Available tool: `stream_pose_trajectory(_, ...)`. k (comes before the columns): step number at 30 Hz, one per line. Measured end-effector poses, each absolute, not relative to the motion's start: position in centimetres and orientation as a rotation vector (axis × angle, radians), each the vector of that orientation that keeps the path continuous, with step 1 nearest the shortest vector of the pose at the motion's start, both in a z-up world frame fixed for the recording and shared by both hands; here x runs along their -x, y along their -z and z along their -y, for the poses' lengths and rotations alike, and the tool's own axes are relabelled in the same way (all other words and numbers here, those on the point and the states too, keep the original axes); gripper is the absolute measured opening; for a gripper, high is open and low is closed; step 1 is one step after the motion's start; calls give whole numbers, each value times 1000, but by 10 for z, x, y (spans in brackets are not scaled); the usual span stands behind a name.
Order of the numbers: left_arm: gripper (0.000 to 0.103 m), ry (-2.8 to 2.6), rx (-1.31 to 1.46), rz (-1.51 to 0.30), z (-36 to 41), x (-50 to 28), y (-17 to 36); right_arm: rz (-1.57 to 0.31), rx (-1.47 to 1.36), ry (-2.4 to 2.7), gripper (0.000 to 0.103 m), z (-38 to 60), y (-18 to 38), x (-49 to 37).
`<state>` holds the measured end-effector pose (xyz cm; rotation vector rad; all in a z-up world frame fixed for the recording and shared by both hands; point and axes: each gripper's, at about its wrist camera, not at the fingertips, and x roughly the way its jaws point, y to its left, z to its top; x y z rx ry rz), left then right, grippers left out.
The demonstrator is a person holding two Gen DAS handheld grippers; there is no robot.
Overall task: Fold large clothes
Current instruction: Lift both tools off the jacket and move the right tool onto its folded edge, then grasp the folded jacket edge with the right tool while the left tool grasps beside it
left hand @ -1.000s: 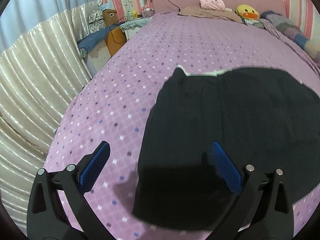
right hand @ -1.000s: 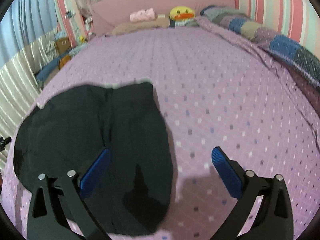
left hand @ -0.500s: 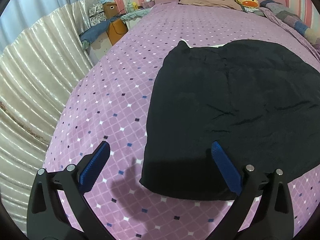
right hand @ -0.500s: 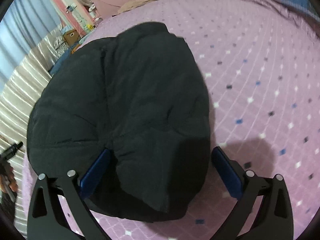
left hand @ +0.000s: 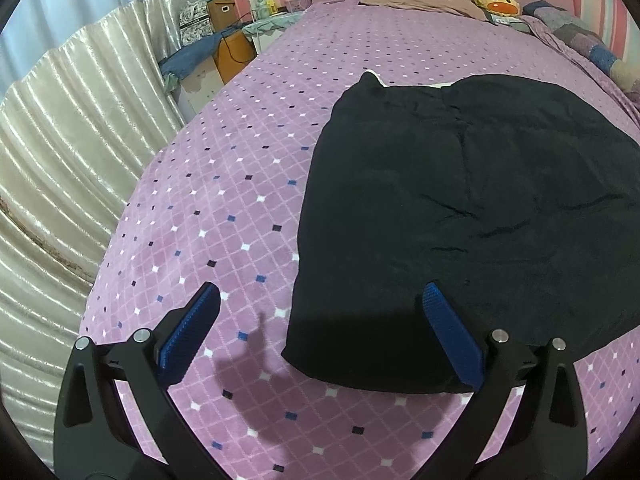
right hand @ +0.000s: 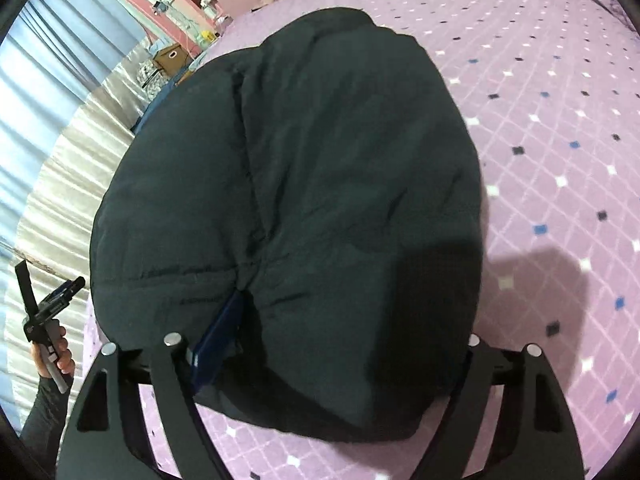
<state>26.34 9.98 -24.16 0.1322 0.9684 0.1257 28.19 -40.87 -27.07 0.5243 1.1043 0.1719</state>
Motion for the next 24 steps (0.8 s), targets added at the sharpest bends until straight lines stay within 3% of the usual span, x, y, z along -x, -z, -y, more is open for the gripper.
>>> stream_pose_trajectory(3, 100, -116, -140, -968, -103, -263, 241, -1117, -492, -180, 84, 402, 268, -291)
stream_pose_trajectory(7, 100, -86, -145, -974, -107, -270, 242, -1091, -388, -172, 55, 383, 253, -286)
stream_pose_trajectory(11, 100, -55, -127, -985, -113, -283, 245, -1095, -302, -145, 43, 368, 242, -291)
stream_pose_trajectory(24, 100, 178, 27, -1070, -147, -327, 288, -1140, -180, -95, 40, 334, 232, -309)
